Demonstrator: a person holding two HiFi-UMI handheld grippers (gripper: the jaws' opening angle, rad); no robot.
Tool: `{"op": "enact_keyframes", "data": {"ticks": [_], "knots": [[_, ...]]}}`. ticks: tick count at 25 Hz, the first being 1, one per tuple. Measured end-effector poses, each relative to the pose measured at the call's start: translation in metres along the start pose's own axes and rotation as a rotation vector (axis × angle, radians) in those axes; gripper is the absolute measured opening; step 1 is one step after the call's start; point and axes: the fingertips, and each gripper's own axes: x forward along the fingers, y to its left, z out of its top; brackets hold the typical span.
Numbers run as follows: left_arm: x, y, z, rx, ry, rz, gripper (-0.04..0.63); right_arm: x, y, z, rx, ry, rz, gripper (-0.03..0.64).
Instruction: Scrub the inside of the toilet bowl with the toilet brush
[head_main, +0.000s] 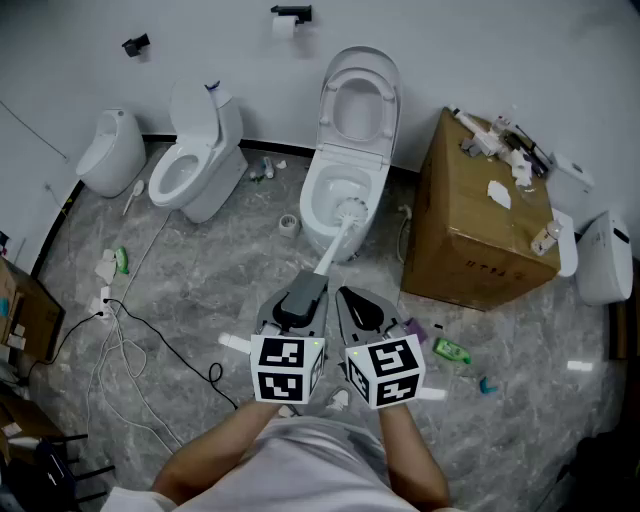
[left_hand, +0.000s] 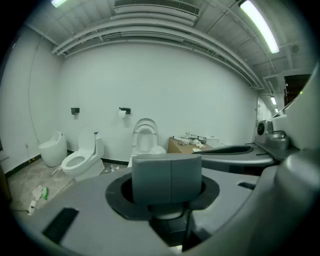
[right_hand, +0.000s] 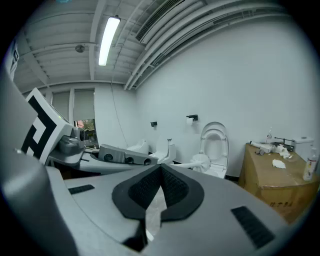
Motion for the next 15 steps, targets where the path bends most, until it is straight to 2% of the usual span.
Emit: {"op": "enact_keyframes", "data": {"ticks": [8,15], "knots": [[0.026,-0.013,-0.005,-0.019,0.019,0.033,0.153,0.001,-0.033,-0.010,0.016,0.011,0.011,-0.001],[0.044,-0.008,-0.010,-0.030,0.049,0.054,0.153,0.012,-0.047,-0.016,0.046,0.024,0.022,0.000]]}}
